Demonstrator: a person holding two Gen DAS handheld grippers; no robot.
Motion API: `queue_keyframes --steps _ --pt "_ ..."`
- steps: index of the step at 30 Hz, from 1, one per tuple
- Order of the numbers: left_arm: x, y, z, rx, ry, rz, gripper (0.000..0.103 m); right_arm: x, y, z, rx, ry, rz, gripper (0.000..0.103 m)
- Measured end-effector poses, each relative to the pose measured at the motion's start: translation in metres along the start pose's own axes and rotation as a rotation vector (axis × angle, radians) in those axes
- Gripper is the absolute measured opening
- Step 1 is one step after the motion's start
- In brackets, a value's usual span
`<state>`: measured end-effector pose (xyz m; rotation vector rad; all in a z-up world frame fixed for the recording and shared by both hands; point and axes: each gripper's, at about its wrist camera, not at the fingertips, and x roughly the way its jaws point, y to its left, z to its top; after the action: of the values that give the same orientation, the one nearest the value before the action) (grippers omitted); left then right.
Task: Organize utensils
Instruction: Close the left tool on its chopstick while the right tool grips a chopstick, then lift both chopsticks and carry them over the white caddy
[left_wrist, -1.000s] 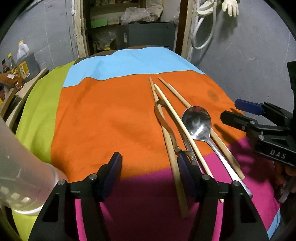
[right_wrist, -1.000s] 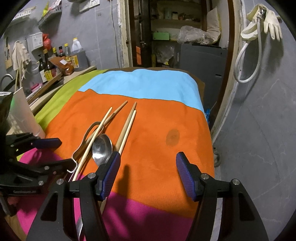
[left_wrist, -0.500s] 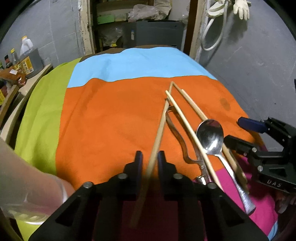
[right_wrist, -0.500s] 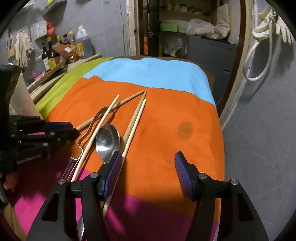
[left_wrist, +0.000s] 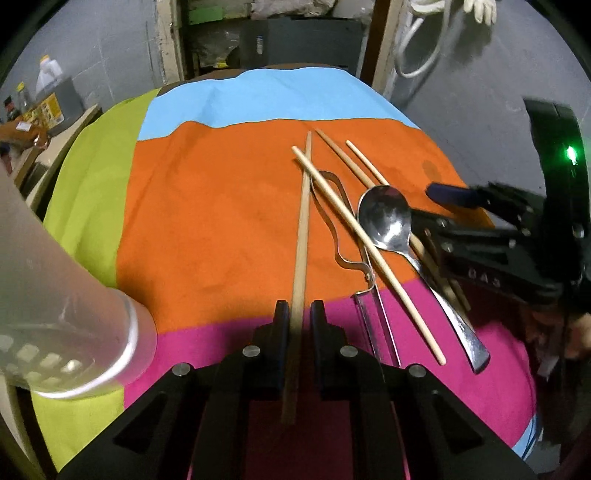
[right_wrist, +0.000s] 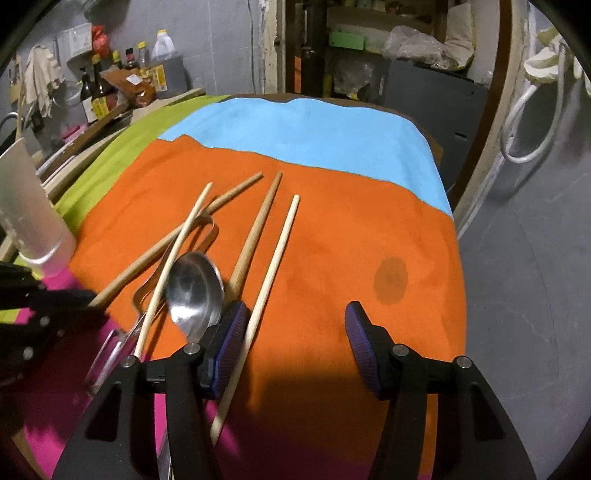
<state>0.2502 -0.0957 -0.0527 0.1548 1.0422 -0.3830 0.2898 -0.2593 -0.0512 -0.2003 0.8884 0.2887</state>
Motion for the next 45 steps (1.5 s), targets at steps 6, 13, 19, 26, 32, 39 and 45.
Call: queue_keyframes --steps 6,13,19,26,32,39,45 --pt "0.012 -0.004 0.015 0.054 0.017 0.001 0.01 0.011 -0.014 0.016 0.059 0.031 0.056 0.029" --pt "0.031 0.005 0.048 0.047 0.048 -0.007 0.01 0.022 -0.029 0.033 0.176 0.069 0.152 0.02" --pt "0.038 0.001 0.061 0.056 0.059 0.026 0.007 0.027 -0.031 0.036 0.237 0.089 0.189 0.007" --pt "0.027 0.008 0.047 -0.016 0.025 0.038 0.005 0.019 -0.05 0.024 0.415 0.067 0.266 0.003" --pt "-0.009 0.005 0.02 -0.063 -0.106 0.078 0.005 -0.019 -0.04 0.01 0.404 -0.074 0.22 0.003" --pt "-0.06 -0.001 -0.001 -0.105 -0.377 0.08 0.005 -0.085 -0.002 0.001 0.295 -0.385 0.126 0.003" --pt "-0.101 0.004 -0.001 -0.137 -0.59 0.094 0.005 -0.122 0.033 0.0 0.231 -0.61 0.089 0.003"
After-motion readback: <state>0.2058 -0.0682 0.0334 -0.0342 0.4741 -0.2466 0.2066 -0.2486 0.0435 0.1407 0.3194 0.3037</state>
